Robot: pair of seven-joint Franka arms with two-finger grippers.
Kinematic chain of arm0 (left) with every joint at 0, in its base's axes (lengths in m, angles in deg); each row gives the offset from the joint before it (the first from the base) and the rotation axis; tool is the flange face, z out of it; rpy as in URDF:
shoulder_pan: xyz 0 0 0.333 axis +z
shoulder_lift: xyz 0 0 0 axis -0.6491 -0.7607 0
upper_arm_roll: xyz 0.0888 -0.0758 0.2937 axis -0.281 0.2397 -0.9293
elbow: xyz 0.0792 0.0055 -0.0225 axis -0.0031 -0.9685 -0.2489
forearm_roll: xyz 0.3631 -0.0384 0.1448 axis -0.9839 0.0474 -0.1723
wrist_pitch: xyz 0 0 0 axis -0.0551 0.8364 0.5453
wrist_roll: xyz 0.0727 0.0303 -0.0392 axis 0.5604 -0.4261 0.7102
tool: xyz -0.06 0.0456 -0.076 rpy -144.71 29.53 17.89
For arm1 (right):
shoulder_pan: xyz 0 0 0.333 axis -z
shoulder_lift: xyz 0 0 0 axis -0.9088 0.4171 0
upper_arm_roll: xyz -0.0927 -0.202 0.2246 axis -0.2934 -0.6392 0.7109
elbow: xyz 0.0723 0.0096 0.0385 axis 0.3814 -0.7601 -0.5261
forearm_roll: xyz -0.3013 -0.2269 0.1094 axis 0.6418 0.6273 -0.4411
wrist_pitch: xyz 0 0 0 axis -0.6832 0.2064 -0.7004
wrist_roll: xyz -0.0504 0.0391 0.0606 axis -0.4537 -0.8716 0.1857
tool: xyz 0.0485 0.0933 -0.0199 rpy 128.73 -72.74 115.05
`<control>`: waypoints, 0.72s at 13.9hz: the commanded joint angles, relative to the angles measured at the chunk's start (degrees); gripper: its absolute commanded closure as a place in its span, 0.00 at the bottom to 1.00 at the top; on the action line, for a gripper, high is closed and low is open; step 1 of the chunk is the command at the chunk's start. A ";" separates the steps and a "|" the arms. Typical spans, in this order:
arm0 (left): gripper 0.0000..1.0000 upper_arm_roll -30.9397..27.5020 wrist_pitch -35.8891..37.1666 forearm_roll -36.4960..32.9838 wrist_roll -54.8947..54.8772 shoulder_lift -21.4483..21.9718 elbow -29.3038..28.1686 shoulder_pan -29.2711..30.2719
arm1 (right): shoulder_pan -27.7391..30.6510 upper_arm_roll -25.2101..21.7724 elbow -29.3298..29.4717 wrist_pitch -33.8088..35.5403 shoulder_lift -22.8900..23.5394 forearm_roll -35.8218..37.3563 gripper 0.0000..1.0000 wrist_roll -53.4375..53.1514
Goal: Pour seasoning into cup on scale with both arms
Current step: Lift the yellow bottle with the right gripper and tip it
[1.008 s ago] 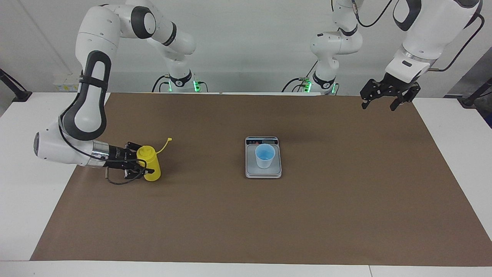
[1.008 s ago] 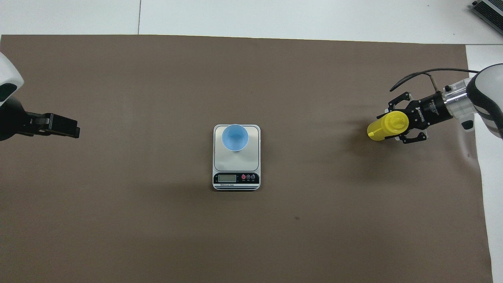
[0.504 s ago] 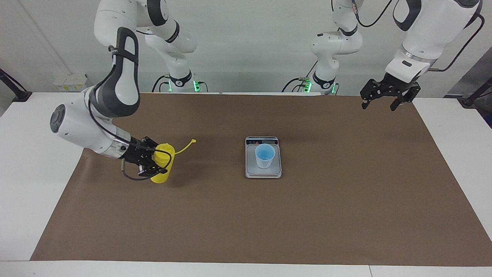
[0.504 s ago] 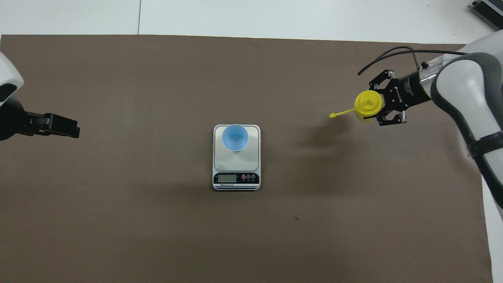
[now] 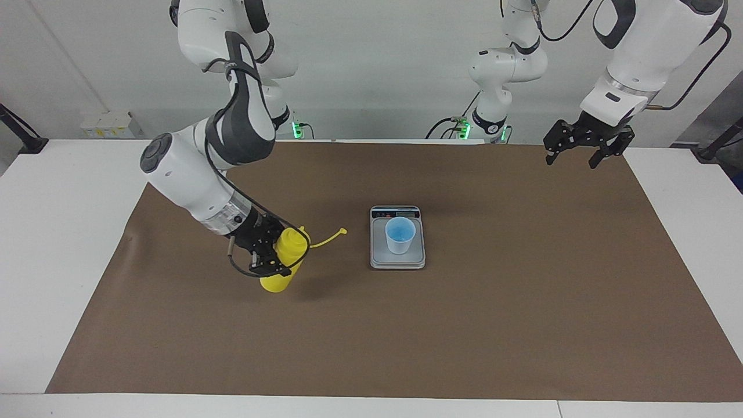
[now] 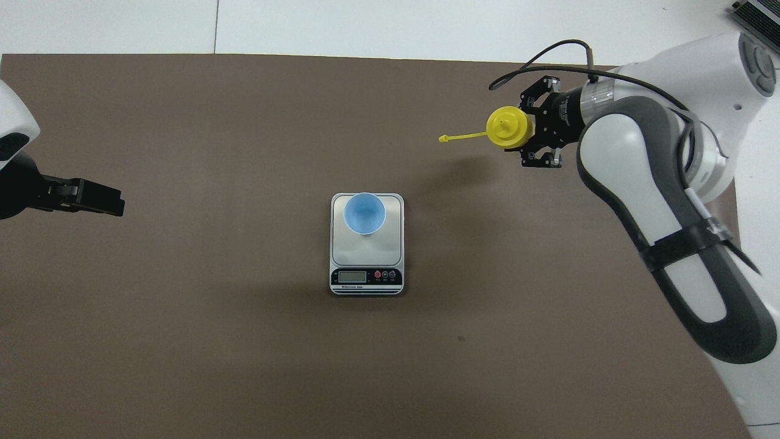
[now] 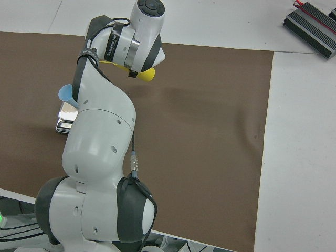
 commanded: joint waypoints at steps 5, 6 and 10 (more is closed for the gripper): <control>0.00 0.55 -1.12 -0.76 -1.07 1.68 -2.28 1.04 | -7.85 -0.09 -1.43 -15.99 0.37 8.77 1.00 -10.65; 0.00 0.55 -1.20 -0.76 -1.07 1.68 -2.28 1.04 | -8.11 -0.18 -1.52 -15.83 0.37 10.43 1.00 -10.74; 0.00 0.55 -1.38 -0.68 -1.07 1.60 -2.37 1.04 | -12.06 -0.18 -0.91 -15.91 1.68 27.81 1.00 -18.54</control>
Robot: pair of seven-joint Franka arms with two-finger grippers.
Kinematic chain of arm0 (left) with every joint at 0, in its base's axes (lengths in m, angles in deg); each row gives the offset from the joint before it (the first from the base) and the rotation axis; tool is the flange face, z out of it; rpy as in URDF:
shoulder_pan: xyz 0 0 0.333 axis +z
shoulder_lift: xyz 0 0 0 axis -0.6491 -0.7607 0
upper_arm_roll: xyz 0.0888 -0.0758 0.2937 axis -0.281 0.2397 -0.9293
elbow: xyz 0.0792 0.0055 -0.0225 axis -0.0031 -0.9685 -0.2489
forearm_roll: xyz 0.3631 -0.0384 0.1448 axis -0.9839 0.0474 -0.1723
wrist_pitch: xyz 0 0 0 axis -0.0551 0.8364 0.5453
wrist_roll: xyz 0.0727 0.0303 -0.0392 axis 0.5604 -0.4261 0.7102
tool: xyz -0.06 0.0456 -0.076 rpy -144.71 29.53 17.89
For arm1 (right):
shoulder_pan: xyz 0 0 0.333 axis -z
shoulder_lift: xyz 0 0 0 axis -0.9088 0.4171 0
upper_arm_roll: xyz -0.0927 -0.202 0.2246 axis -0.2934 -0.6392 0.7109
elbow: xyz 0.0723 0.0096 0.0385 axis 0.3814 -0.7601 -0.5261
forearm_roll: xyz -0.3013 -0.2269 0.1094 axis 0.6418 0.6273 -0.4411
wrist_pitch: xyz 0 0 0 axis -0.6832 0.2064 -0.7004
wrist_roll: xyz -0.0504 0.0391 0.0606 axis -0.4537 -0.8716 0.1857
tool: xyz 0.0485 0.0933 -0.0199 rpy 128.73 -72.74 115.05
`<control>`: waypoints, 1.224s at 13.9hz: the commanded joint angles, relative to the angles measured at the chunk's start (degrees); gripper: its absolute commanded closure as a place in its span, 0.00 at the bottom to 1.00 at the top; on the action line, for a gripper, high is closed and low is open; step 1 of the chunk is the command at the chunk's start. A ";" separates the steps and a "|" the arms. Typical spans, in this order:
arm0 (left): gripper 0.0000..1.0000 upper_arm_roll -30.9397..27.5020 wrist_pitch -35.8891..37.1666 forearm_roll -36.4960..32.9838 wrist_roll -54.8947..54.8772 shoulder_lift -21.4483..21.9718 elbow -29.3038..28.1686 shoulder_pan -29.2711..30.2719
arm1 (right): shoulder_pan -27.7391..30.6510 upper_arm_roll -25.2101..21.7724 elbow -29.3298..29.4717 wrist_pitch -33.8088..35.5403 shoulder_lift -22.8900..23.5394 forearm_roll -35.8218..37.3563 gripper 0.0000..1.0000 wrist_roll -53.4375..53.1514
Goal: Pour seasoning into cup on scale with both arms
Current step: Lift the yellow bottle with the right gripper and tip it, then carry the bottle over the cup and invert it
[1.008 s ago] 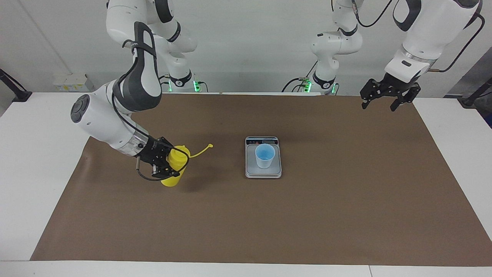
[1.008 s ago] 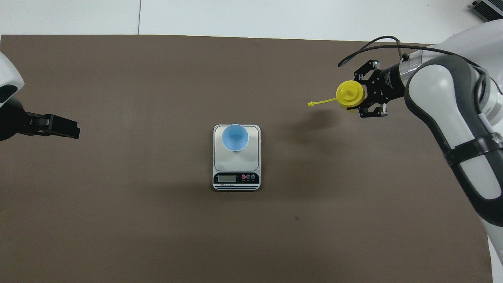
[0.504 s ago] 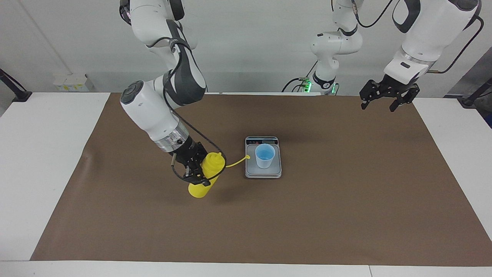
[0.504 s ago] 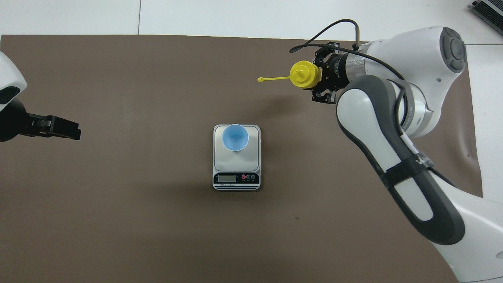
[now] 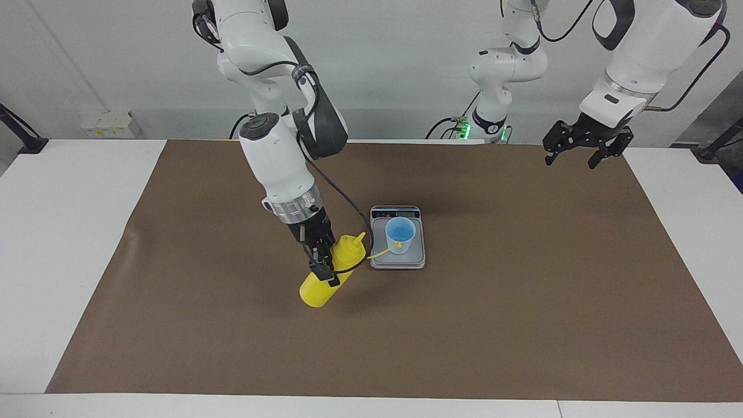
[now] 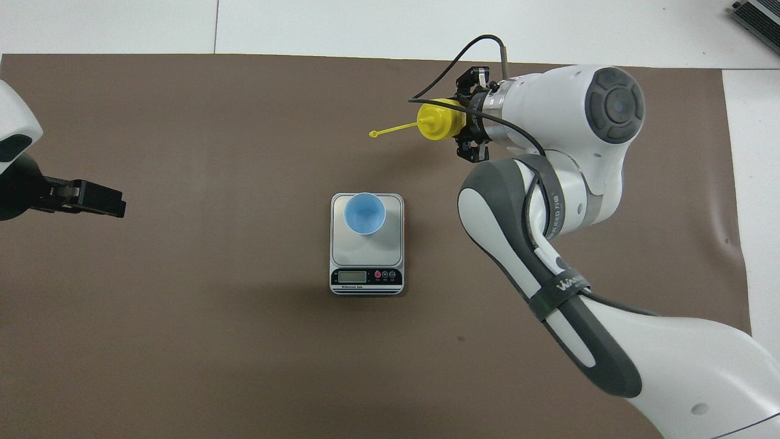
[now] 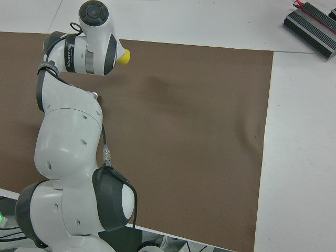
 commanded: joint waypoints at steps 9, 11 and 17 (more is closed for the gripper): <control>0.00 0.55 -2.24 -0.76 -1.00 2.03 -3.06 0.86 | -3.97 0.03 -0.34 -18.87 4.15 24.72 1.00 -9.71; 0.00 0.55 -2.33 -0.76 -1.00 2.03 -3.06 0.86 | -4.06 -0.05 -2.09 -23.61 4.15 26.23 1.00 -9.71; 0.00 0.55 -2.77 -0.76 -1.00 2.38 -3.77 0.86 | -2.48 -0.14 -6.05 -39.18 5.29 38.32 1.00 -9.54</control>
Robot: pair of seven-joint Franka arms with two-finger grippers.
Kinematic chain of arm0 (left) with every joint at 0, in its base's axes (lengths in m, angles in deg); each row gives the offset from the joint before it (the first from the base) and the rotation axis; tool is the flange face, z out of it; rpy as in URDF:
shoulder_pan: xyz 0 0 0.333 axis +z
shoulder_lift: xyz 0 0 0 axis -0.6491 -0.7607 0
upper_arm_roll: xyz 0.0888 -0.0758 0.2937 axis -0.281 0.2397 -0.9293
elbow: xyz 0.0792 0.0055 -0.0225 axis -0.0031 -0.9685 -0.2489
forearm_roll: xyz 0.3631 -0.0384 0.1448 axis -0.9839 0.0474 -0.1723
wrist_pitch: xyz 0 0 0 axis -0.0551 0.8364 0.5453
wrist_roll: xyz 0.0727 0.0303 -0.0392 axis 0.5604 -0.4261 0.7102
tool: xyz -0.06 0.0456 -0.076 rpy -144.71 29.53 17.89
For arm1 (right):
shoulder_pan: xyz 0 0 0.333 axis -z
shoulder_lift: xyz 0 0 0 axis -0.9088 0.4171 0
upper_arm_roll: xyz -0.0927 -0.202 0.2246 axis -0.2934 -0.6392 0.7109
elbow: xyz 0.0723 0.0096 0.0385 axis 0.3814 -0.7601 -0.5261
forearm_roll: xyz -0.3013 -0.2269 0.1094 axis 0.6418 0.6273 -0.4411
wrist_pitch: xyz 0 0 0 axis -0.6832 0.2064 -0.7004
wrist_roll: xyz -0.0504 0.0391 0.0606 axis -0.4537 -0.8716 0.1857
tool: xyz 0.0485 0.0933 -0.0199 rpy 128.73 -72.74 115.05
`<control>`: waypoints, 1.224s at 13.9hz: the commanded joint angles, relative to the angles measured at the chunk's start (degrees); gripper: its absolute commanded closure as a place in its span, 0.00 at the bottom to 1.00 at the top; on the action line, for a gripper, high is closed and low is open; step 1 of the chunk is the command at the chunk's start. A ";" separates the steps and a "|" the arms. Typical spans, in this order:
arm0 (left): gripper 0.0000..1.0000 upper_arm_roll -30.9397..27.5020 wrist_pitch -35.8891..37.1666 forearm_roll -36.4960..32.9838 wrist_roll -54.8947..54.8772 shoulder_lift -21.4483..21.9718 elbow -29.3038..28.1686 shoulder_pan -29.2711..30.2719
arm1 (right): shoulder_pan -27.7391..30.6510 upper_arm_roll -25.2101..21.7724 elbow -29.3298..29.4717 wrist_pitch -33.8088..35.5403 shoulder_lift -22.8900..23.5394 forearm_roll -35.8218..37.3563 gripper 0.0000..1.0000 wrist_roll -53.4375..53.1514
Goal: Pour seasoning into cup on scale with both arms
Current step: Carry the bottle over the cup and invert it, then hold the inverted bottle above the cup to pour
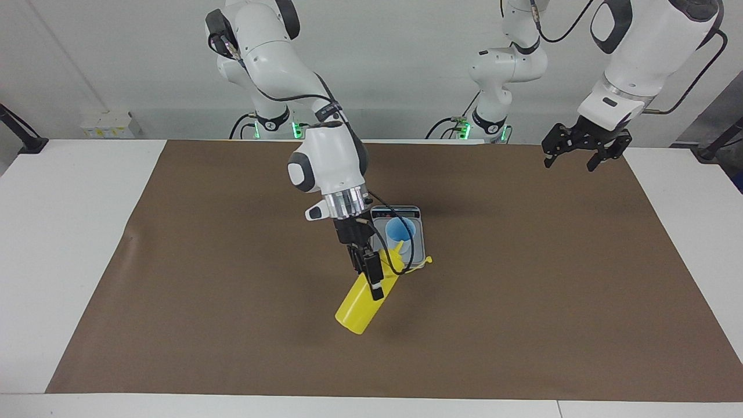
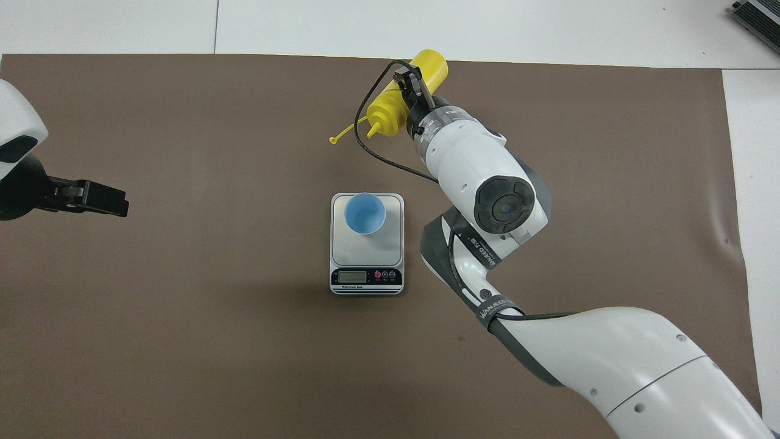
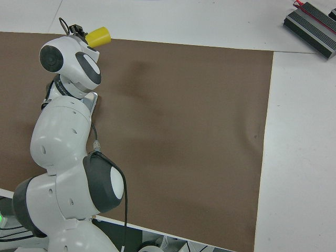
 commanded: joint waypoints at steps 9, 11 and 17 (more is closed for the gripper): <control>0.00 0.60 -1.45 -0.76 -0.89 2.28 -2.63 0.86 | -0.02 -2.50 -5.34 -14.93 -0.38 18.81 1.00 -0.80; 0.00 0.60 -1.45 -0.76 -0.89 2.28 -2.71 0.86 | 0.07 -3.02 -5.25 -14.84 -0.47 25.39 1.00 -0.80; 0.00 0.60 -1.71 -0.76 -0.89 2.28 -2.80 0.86 | -1.51 -3.55 -2.88 -10.72 0.67 33.34 1.00 -0.89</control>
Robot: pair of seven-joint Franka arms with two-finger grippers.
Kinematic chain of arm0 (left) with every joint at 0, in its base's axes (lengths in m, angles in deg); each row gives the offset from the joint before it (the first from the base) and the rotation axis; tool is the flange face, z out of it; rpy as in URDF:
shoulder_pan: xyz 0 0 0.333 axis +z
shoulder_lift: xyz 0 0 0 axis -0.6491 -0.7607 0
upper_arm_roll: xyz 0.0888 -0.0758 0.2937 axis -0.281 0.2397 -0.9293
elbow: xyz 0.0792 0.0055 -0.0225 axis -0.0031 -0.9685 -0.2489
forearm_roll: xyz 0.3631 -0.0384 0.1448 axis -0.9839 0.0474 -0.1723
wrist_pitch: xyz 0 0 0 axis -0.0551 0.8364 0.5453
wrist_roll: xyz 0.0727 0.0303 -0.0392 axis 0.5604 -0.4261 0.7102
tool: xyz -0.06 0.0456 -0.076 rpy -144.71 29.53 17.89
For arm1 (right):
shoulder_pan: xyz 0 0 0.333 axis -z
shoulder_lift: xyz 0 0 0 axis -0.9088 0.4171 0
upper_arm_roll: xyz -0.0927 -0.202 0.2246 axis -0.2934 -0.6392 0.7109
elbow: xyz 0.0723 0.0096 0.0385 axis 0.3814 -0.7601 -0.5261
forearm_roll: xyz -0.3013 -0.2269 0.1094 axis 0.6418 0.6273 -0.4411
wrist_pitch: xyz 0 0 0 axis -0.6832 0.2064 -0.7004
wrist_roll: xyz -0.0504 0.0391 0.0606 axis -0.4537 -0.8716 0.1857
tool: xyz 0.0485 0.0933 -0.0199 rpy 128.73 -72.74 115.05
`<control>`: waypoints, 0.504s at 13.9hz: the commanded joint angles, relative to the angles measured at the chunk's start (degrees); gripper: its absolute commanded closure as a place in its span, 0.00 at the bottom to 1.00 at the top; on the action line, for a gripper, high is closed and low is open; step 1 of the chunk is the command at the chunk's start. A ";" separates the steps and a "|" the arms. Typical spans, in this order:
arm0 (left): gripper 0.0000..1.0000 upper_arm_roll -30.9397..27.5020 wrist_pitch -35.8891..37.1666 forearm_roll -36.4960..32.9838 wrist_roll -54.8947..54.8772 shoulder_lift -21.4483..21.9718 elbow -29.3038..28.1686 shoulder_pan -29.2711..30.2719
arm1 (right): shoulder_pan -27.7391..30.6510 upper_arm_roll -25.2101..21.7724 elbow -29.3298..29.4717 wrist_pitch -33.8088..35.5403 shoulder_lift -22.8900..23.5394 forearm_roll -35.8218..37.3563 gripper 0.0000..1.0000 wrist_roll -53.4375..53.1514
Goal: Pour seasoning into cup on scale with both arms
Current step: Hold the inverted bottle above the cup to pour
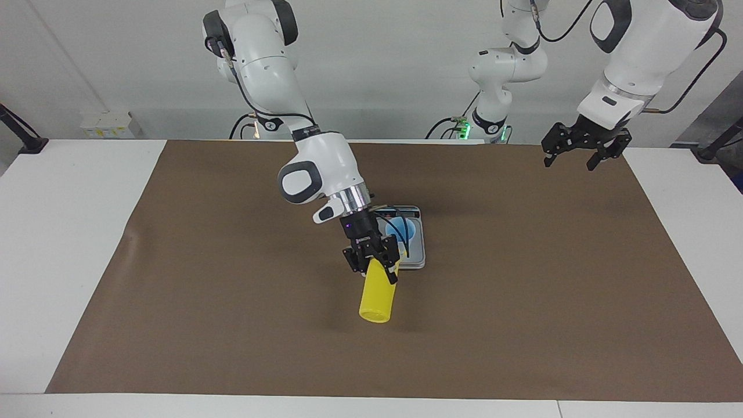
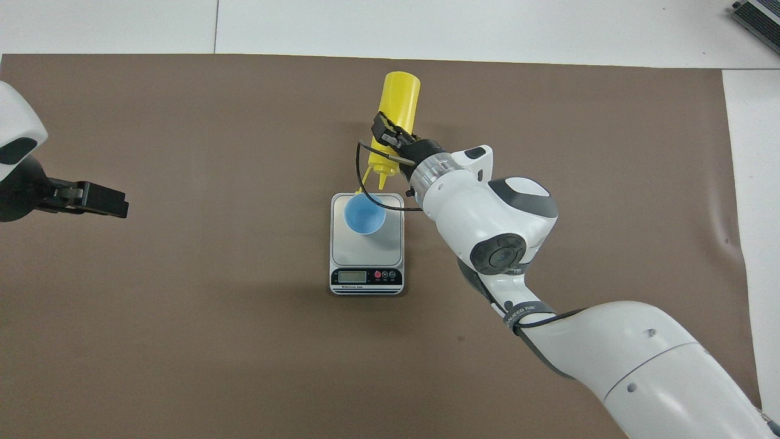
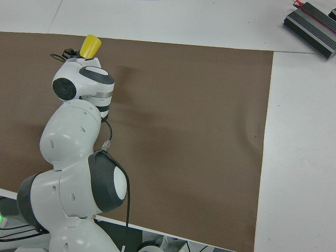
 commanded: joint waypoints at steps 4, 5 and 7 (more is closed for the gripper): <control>0.00 0.59 -1.99 -0.76 -0.83 2.07 -2.92 0.86 | -1.03 -0.69 2.05 1.33 0.16 1.33 1.00 -1.33; 0.00 0.59 -2.08 -0.76 -0.83 2.16 -2.92 0.86 | -1.03 -0.69 2.22 1.33 0.16 1.33 1.00 -2.11; 0.00 0.59 -2.08 -0.76 -0.83 2.16 -2.92 0.86 | -1.12 -0.78 2.49 1.42 0.16 1.33 1.00 -3.43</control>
